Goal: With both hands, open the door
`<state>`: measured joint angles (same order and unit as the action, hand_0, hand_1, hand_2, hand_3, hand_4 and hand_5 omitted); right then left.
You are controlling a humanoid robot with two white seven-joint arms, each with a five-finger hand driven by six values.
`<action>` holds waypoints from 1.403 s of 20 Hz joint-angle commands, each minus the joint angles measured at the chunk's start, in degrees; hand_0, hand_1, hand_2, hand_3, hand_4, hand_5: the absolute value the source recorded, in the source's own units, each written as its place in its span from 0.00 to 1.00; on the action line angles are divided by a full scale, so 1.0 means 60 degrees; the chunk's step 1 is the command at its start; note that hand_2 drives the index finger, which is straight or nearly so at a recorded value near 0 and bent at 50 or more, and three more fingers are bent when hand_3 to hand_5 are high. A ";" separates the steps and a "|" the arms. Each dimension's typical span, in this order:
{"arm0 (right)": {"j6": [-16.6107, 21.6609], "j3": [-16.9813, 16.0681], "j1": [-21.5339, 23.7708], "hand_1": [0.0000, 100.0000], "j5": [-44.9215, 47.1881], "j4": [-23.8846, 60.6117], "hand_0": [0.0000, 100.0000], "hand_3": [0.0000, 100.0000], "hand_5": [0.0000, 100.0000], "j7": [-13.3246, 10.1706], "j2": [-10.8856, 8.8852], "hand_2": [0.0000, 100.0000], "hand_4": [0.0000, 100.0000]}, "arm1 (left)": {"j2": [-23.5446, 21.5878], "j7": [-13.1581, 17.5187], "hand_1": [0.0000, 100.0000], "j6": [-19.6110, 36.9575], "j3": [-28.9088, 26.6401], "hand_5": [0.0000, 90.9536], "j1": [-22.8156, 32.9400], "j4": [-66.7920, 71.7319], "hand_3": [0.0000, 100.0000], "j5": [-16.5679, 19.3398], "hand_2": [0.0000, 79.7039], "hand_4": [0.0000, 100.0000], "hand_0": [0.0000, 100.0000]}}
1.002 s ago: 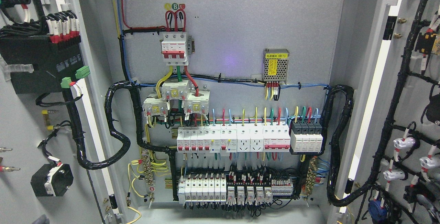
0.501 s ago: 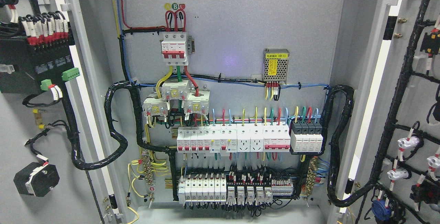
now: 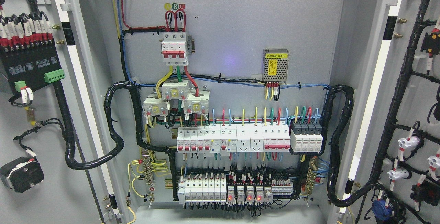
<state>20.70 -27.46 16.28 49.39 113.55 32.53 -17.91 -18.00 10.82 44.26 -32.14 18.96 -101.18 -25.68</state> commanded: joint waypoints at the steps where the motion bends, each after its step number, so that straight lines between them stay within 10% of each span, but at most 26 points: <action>1: 0.0021 -0.0227 0.0289 0.13 0.0907 -0.0057 0.10 0.00 0.00 0.0043 -0.0573 0.00 0.00 | -0.1320 -0.0001 0.56 0.2573 -0.0781 0.00 -0.0289 0.1978 0.00 -0.0392 0.00 0.00 0.12; 9: 0.0022 -0.0330 0.0260 0.13 0.0952 -0.0525 0.10 0.00 0.00 0.0043 -0.0619 0.00 0.00 | -0.1657 0.0351 0.56 0.0565 -0.0634 0.00 -0.1168 0.3048 0.00 -0.0363 0.00 0.00 0.12; 28: 0.0007 -0.0711 -0.0033 0.13 0.1128 -0.0980 0.10 0.00 0.00 0.0042 -0.0677 0.00 0.00 | -0.2552 0.0336 0.56 -0.1004 -0.0283 0.00 -0.2545 0.4998 0.00 -0.0290 0.00 0.00 0.12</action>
<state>20.76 -30.52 16.26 55.94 108.80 33.05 -21.50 -30.47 13.01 38.62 -34.48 5.06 -77.05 -27.41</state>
